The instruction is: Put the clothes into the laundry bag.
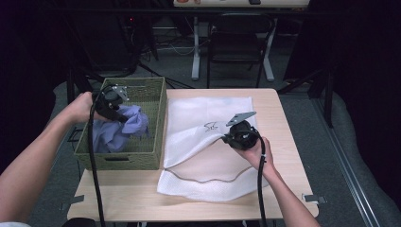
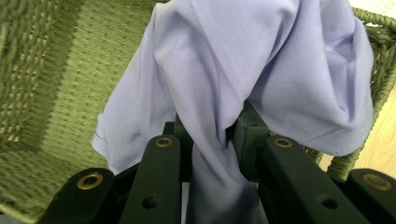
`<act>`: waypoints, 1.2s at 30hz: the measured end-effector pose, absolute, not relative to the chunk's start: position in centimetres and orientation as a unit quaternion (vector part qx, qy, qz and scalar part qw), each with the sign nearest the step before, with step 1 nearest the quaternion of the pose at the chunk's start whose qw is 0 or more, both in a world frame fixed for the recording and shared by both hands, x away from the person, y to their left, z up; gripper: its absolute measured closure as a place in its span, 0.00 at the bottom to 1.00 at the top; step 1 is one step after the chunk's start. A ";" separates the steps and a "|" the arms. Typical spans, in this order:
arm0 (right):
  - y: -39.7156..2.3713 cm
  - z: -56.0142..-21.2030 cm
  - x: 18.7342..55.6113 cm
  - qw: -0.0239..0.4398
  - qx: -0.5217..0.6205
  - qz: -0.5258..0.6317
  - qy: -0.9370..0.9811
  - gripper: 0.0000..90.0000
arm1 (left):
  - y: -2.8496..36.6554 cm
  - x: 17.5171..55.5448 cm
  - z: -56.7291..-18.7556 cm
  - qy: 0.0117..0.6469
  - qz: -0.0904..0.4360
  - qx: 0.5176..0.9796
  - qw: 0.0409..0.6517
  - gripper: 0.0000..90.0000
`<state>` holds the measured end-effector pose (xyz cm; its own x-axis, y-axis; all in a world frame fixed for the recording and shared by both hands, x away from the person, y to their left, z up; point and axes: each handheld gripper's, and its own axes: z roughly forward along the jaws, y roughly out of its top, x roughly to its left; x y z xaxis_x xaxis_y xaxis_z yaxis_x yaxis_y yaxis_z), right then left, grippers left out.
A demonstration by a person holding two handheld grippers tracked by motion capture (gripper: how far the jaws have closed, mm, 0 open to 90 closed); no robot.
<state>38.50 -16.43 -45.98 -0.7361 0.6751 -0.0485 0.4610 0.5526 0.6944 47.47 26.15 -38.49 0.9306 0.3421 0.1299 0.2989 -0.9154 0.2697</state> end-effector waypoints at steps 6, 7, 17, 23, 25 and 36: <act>-16.4 -46.0 38.5 0.158 0.329 0.341 0.866 0.96 | 26.3 47.5 -36.9 0.162 0.093 0.974 0.126 0.84; -16.5 -46.0 38.5 0.158 0.328 0.341 0.867 0.96 | 26.3 47.5 -36.6 0.161 0.095 0.974 0.126 0.84; -16.5 -46.0 38.5 0.158 0.330 0.340 0.866 0.96 | 26.2 47.3 -34.5 0.153 0.101 0.975 0.123 0.84; -16.5 -46.0 38.5 0.158 0.331 0.340 0.866 0.96 | 26.1 47.1 -33.5 0.150 0.103 0.976 0.122 0.84; -16.6 -46.0 38.5 0.158 0.331 0.340 0.866 0.96 | 26.0 47.1 -33.3 0.147 0.104 0.976 0.121 0.84; -16.6 -46.0 38.5 0.158 0.332 0.339 0.866 0.96 | 25.3 46.6 -31.3 0.138 0.103 0.978 0.119 0.84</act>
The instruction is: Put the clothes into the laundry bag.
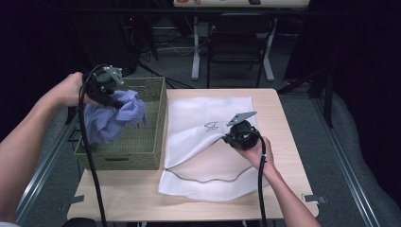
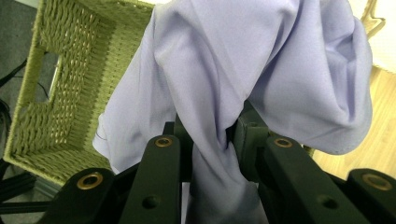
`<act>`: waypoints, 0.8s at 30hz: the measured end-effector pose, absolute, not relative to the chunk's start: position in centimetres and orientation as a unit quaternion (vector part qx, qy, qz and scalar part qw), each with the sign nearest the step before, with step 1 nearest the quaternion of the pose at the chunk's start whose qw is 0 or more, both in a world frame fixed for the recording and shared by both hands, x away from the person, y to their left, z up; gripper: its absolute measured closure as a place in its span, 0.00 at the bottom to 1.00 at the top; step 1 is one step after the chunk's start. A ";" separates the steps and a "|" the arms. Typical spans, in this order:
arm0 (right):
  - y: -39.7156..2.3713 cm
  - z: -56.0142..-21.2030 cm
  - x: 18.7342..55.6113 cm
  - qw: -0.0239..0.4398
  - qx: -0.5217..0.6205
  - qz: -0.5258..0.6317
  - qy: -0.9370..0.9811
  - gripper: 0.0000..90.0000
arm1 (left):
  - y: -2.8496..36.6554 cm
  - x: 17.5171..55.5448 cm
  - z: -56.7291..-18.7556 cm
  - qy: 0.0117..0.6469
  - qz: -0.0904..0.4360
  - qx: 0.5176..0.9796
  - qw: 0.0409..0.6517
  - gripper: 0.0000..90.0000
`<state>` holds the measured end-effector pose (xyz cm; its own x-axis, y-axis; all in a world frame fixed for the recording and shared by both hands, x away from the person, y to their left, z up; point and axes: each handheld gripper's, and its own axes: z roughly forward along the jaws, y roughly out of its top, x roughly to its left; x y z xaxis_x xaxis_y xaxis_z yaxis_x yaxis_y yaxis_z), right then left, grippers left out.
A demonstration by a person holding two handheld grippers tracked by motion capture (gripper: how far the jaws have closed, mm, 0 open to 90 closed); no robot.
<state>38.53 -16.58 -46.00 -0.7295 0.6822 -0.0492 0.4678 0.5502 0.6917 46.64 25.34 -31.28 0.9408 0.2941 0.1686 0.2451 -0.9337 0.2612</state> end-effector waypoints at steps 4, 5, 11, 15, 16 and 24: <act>-16.6 -46.0 38.6 0.159 0.332 0.338 0.866 0.96 | 25.0 46.5 -30.7 0.131 0.102 0.979 0.115 0.84; -16.7 -46.0 38.6 0.159 0.332 0.338 0.866 0.96 | 24.9 46.4 -30.6 0.134 0.103 0.979 0.117 0.84; -16.7 -46.0 38.6 0.159 0.332 0.338 0.866 0.96 | 24.3 46.2 -29.9 0.125 0.101 0.980 0.118 0.84; -16.6 -46.0 38.6 0.159 0.333 0.338 0.866 0.96 | 23.7 45.9 -29.4 0.110 0.101 0.981 0.122 0.84; -16.6 -46.1 38.6 0.159 0.333 0.337 0.866 0.96 | 23.4 45.8 -29.2 0.108 0.100 0.981 0.125 0.84; -16.6 -46.1 38.6 0.159 0.335 0.337 0.865 0.96 | 21.4 45.0 -28.8 0.075 0.092 0.985 0.127 0.83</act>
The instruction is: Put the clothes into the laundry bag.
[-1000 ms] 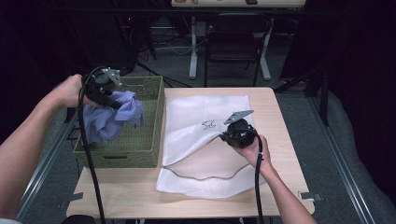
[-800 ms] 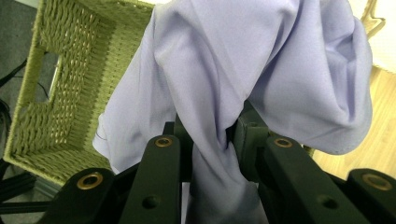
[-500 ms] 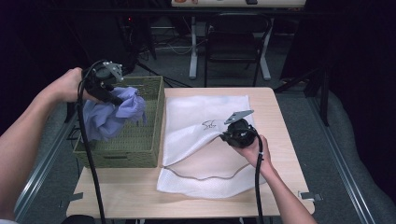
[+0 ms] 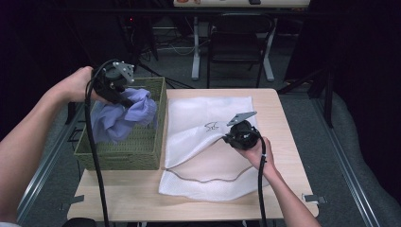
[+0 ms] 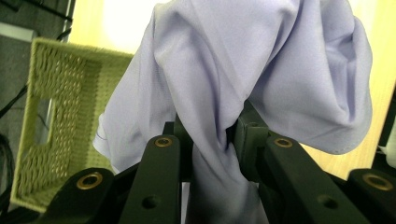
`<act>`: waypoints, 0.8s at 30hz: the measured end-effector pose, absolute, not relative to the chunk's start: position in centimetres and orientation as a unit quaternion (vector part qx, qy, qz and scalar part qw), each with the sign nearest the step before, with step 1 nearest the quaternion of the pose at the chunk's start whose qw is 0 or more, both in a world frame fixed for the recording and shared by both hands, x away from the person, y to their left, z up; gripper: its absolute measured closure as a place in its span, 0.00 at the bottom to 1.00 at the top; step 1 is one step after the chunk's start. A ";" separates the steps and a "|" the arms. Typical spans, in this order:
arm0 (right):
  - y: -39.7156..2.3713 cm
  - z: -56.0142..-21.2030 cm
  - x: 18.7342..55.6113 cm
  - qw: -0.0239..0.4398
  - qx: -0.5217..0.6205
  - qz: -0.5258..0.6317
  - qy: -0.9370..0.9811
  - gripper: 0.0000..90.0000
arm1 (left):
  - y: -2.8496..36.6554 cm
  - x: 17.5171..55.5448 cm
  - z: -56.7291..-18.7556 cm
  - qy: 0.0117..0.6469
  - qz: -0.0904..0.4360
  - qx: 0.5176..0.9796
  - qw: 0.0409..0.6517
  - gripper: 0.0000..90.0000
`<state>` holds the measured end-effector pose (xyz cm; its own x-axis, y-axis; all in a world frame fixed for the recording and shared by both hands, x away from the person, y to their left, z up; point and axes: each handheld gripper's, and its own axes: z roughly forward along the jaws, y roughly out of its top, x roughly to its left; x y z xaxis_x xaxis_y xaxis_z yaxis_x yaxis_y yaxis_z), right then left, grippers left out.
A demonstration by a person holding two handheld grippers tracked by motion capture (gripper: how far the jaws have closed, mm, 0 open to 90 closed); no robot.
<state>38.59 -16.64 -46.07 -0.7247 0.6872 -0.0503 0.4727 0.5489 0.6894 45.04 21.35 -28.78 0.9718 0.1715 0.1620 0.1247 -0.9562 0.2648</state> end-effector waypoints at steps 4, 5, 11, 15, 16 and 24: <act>-16.6 -46.1 38.6 0.160 0.337 0.336 0.865 0.96 | 20.3 44.7 -28.7 0.062 0.089 0.986 0.129 0.83; -16.6 -46.1 38.6 0.160 0.337 0.336 0.865 0.96 | 20.0 44.7 -28.7 0.059 0.087 0.986 0.130 0.83; -16.6 -46.1 38.6 0.160 0.339 0.336 0.864 0.96 | 18.3 44.2 -28.5 0.036 0.079 0.988 0.130 0.83; -16.5 -46.1 38.6 0.160 0.339 0.335 0.865 0.96 | 16.9 43.8 -28.1 0.022 0.074 0.988 0.134 0.83; -16.5 -46.1 38.6 0.160 0.339 0.334 0.865 0.96 | 16.9 43.8 -28.1 0.022 0.074 0.988 0.134 0.83; -16.5 -46.1 38.6 0.160 0.341 0.333 0.864 0.96 | 14.1 43.1 -28.0 -0.011 0.062 0.988 0.140 0.83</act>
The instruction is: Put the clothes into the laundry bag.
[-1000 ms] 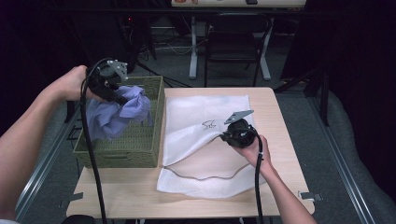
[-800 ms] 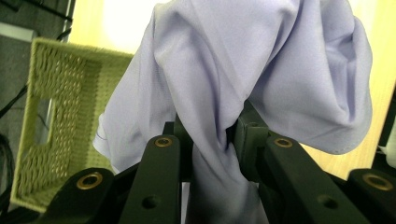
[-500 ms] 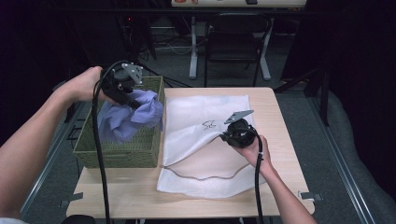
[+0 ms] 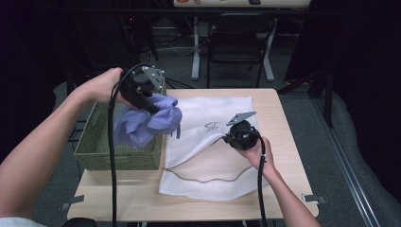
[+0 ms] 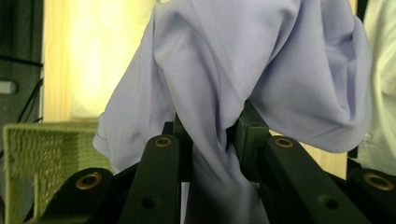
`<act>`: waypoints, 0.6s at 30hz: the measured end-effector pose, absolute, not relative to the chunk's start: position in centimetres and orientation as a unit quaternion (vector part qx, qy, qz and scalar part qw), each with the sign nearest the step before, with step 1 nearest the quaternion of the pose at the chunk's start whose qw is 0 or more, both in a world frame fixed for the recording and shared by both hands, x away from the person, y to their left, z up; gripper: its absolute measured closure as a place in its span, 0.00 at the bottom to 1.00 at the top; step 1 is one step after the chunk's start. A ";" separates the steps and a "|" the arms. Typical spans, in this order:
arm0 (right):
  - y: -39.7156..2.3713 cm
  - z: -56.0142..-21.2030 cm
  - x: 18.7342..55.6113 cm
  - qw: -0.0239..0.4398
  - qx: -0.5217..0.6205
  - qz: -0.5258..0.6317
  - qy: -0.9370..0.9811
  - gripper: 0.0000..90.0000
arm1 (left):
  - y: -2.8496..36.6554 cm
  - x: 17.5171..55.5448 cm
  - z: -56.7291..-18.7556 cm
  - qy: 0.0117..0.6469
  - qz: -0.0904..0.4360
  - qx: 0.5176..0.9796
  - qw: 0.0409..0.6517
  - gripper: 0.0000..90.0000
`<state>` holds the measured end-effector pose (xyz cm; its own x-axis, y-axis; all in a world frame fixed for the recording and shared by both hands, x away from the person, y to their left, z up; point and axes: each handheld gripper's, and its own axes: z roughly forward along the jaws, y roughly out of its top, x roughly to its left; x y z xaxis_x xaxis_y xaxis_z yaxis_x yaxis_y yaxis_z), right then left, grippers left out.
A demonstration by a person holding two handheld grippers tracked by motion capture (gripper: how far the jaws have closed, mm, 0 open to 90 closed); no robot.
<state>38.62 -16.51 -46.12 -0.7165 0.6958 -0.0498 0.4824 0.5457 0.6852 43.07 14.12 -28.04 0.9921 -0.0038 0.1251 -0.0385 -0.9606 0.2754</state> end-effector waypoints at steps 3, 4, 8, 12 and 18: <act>-16.5 -46.1 38.6 0.160 0.341 0.333 0.864 0.96 | 13.1 42.8 -28.3 -0.018 0.053 0.988 0.143 0.83; -16.5 -46.1 38.6 0.160 0.341 0.334 0.864 0.96 | 12.8 42.8 -28.3 -0.023 0.052 0.988 0.141 0.83; -16.6 -46.2 38.6 0.160 0.342 0.335 0.863 0.95 | 11.3 42.5 -28.8 -0.038 0.041 0.987 0.150 0.83; -16.6 -46.1 38.6 0.161 0.343 0.335 0.863 0.95 | 10.2 42.2 -29.1 -0.049 0.034 0.987 0.150 0.83; -16.7 -46.1 38.6 0.161 0.342 0.335 0.863 0.95 | 8.6 41.8 -30.1 -0.066 0.020 0.987 0.146 0.83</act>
<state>38.60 -16.67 -46.10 -0.7138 0.6986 -0.0485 0.4829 0.5411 0.6885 41.83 8.61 -30.06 0.9905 -0.1248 0.0580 -0.1363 -0.9486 0.2855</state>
